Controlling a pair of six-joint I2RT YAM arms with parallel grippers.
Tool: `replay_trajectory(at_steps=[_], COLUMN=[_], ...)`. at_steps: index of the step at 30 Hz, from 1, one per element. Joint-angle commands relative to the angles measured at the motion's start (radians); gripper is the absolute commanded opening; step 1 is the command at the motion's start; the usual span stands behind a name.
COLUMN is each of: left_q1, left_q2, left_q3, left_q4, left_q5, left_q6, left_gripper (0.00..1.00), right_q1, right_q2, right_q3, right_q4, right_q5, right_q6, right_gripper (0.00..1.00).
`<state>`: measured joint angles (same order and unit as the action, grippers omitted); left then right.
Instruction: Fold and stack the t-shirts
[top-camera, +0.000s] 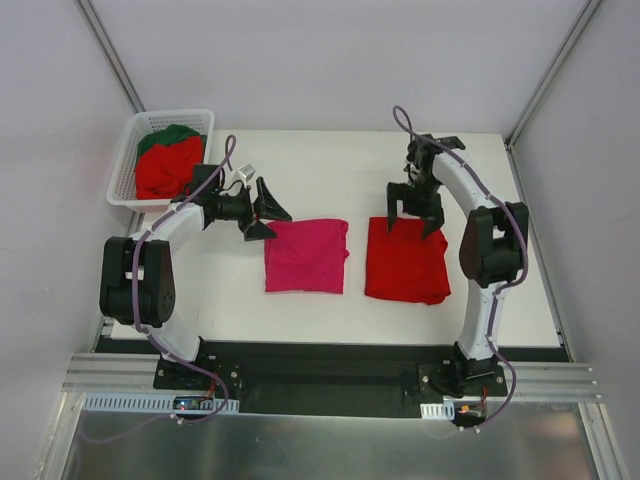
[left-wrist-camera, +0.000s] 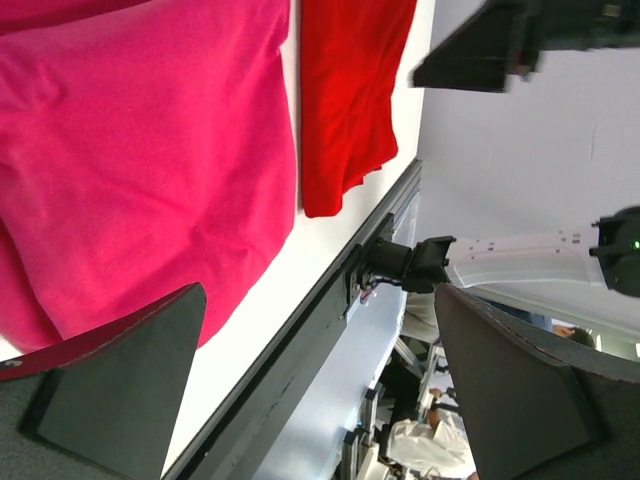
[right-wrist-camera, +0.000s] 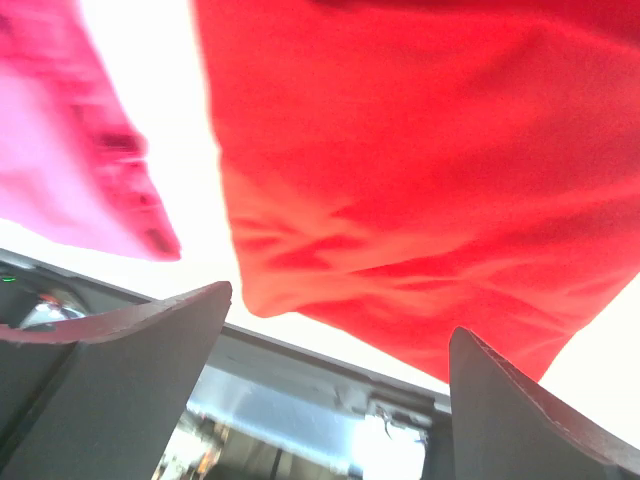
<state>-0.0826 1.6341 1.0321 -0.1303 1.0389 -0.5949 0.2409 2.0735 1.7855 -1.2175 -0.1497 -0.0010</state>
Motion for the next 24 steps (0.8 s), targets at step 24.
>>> replay_trajectory(at_steps=[24], left_q1=[0.193], left_q2=[0.049], left_q3=[0.075], left_q4=[-0.575], left_q5=[-0.301], left_q6=[0.313], left_gripper=[0.99], right_q1=[0.267], right_q2=[-0.176], right_q3=[-0.395], right_q4=[0.683], right_q5=[-0.418], right_q6=[0.243], right_gripper=[0.96])
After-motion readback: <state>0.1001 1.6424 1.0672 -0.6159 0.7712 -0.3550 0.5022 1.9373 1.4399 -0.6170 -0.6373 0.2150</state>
